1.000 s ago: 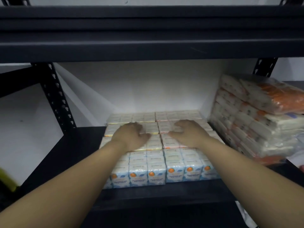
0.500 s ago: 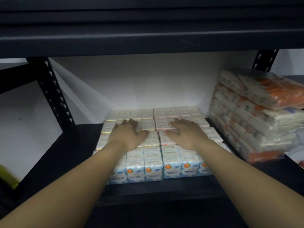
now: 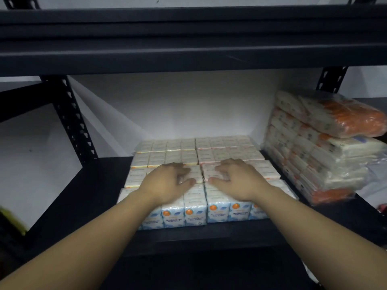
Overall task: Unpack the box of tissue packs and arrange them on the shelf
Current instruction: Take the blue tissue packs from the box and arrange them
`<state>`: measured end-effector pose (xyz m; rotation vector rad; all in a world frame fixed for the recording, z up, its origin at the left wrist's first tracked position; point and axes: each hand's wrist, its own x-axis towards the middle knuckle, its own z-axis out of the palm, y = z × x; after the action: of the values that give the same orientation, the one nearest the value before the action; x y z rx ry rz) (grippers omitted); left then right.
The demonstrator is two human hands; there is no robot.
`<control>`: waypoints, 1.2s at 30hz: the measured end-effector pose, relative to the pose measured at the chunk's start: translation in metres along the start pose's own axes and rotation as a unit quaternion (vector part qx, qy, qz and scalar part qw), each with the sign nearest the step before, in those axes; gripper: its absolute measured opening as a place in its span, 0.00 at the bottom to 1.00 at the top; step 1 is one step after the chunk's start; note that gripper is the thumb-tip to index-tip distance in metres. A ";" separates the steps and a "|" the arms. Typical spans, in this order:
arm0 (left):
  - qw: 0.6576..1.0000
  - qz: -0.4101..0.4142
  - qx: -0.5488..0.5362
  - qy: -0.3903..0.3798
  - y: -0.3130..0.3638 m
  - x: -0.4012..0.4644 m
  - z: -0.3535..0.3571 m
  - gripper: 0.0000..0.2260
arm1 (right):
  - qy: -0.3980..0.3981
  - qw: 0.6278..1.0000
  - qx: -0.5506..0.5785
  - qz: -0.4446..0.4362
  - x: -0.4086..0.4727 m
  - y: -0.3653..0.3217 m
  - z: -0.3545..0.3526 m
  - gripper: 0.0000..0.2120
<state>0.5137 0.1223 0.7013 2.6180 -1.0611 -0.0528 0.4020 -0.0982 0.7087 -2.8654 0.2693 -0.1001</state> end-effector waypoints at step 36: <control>0.984 0.087 0.154 -0.031 -0.006 -0.046 0.015 0.40 | 0.026 0.987 -0.100 -0.123 -0.039 0.003 0.028 0.44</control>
<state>0.4822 0.1533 0.6814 2.7942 -1.4162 0.0764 0.3659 -0.0866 0.6790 -3.0861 -0.0721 -0.2045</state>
